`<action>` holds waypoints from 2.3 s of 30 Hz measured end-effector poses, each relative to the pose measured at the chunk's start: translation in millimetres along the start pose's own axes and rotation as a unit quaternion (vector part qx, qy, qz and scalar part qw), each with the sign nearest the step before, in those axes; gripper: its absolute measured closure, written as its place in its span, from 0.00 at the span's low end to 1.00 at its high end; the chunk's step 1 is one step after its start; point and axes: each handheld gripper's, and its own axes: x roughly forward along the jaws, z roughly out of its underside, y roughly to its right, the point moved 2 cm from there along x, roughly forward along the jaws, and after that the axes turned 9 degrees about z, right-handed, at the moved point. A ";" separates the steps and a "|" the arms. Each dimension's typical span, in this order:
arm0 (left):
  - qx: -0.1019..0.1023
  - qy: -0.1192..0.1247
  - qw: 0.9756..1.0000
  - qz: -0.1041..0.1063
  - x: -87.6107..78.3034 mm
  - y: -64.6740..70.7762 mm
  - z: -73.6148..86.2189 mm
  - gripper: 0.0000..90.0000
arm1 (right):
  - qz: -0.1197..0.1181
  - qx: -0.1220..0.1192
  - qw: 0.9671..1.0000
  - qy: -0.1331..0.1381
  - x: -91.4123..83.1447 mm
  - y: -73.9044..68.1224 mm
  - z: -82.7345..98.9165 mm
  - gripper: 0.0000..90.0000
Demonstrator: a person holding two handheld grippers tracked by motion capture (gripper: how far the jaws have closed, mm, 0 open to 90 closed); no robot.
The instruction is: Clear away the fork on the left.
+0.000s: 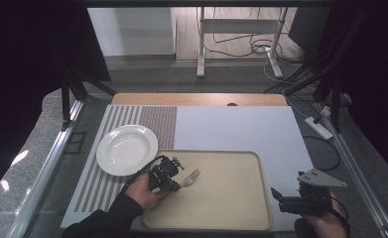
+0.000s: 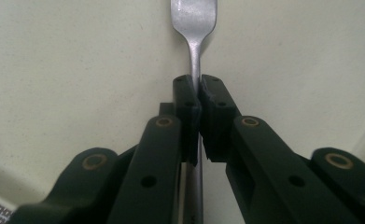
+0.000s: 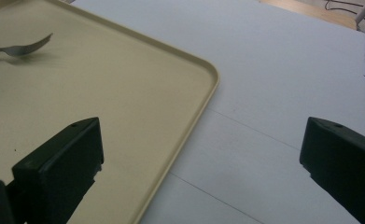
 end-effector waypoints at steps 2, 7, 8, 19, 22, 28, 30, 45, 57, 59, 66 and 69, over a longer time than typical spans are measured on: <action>0.005 -0.003 1.000 0.003 1.3 -0.3 -0.3 0.92 | 0.000 0.000 1.000 0.000 0.0 0.0 0.0 0.00; 0.020 0.019 1.000 0.005 -5.9 3.1 -4.4 0.88 | 0.000 0.002 1.000 0.002 -0.1 0.5 0.2 0.00; 0.024 0.021 0.999 0.005 -6.7 3.9 -5.3 0.90 | 0.000 0.001 1.000 0.002 0.0 0.4 0.2 0.00; 0.058 -0.003 0.998 0.007 9.7 12.9 -19.1 0.98 | -0.001 0.001 1.000 0.002 0.1 0.3 0.3 0.00; 0.054 -0.010 0.999 -0.001 12.7 8.1 -18.4 0.98 | -0.001 0.001 1.000 0.001 0.1 0.3 0.3 0.00; 0.030 -0.002 1.000 -0.005 7.5 -5.6 -15.4 0.98 | -0.003 0.000 1.000 0.002 -0.1 0.4 0.2 0.00; 0.024 -0.001 1.000 -0.012 5.7 -10.1 -14.2 0.99 | -0.004 0.001 1.000 0.002 -0.1 0.3 0.2 0.00; -0.031 0.013 0.999 -0.023 -7.4 -42.3 -1.8 0.98 | -0.003 0.000 1.000 0.001 0.2 0.3 0.2 0.00; -0.063 0.023 0.998 -0.016 -15.1 -60.8 7.8 0.98 | -0.004 0.000 1.000 0.001 0.2 0.0 0.2 0.00; -0.066 0.023 0.997 -0.019 -16.2 -63.0 9.1 0.98 | -0.004 0.000 1.000 0.001 0.2 0.1 0.2 0.00; -0.073 0.027 0.997 -0.019 -18.0 -67.2 11.8 0.98 | -0.004 -0.001 1.000 0.000 0.3 -0.1 0.2 0.00; -0.070 0.027 0.997 -0.023 -18.1 -66.9 11.8 0.97 | -0.003 -0.001 1.000 0.000 0.2 0.0 0.2 0.00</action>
